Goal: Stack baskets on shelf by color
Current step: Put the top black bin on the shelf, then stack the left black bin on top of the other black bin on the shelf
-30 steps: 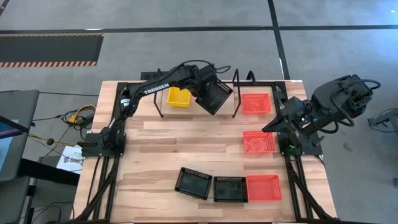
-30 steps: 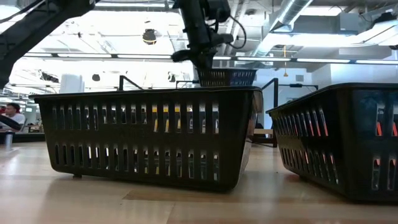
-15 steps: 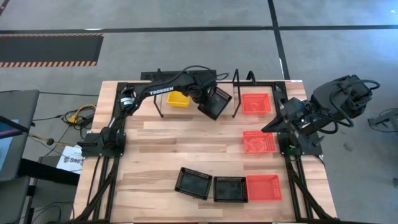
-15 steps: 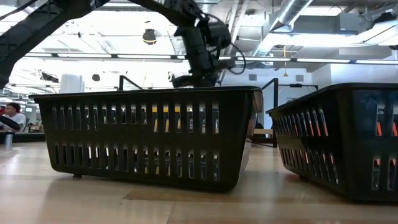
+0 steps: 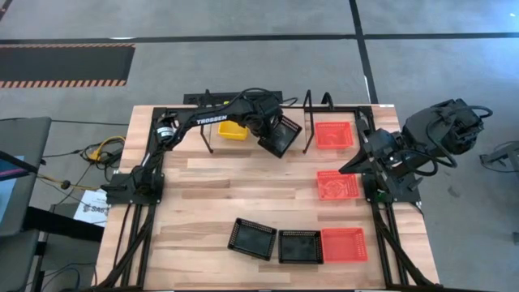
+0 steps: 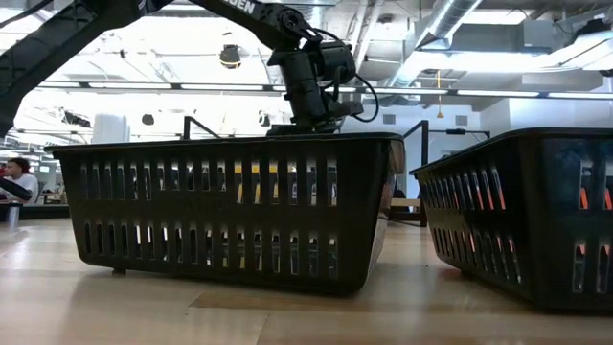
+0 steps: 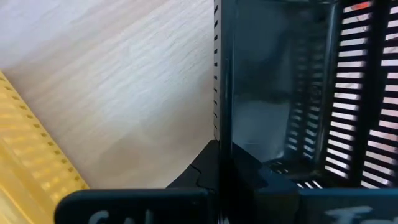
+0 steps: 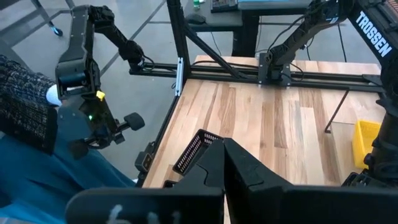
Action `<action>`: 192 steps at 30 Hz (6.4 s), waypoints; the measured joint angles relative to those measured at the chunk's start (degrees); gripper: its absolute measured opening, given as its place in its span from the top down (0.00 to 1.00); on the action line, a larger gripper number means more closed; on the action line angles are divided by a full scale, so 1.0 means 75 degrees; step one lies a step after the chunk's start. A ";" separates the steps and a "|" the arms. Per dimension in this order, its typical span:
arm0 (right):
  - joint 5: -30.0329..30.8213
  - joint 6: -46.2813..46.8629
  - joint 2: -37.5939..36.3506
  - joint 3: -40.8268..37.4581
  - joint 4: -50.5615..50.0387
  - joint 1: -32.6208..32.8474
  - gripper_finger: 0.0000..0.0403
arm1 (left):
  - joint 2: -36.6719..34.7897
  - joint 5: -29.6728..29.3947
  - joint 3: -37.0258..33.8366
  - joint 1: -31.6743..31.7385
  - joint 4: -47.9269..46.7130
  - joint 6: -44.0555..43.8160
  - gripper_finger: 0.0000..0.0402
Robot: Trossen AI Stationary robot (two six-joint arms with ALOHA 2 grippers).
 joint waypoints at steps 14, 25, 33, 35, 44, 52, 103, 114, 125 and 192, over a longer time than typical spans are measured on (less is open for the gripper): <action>0.0000 0.0108 -0.0003 0.0003 0.0011 0.0000 0.97 | 0.0000 -0.0377 0.0000 -0.0003 0.0295 0.0477 0.81; 0.0005 0.0026 -0.0003 0.0003 -0.0054 0.0000 0.98 | -0.0012 0.0307 0.1052 0.0265 -0.0677 0.0758 0.67; 0.1936 0.0310 0.0156 -0.0027 -0.1276 -0.0023 0.99 | -0.0100 -0.1169 0.3057 -0.0211 -0.3669 0.1629 0.66; 0.2436 0.0657 0.0315 -0.0207 -0.1626 -0.0140 0.99 | -0.0629 -0.1586 0.2621 -0.0505 -0.3705 0.1764 0.66; 0.2654 0.1823 0.0793 -0.2396 -0.1198 -0.0848 1.00 | -0.2558 -0.3566 0.2122 -0.2335 -0.4577 0.0889 0.66; 0.1163 0.1812 0.1263 -0.4933 0.2680 -0.1777 1.00 | -0.3429 -0.4195 0.2124 -0.3736 -0.4587 0.0630 0.66; 0.2214 -0.2626 0.3824 -0.5377 0.4142 -0.5203 1.00 | -0.3541 -0.3302 0.2122 -0.4217 -0.4584 0.1325 0.66; 0.2398 -0.3064 0.3825 -0.5320 0.4080 -0.5700 1.00 | -0.3541 -0.3295 0.2122 -0.4217 -0.4584 0.1324 0.66; 0.2360 -0.2247 0.2547 -0.3139 0.1953 -0.4371 1.00 | -0.3435 -0.2820 0.2116 -0.4203 -0.4584 0.1746 0.66; 0.2375 -0.2157 -0.0172 -0.1658 0.1374 -0.1859 0.99 | 0.1903 0.1644 0.2107 -0.4575 -0.3454 0.4488 0.66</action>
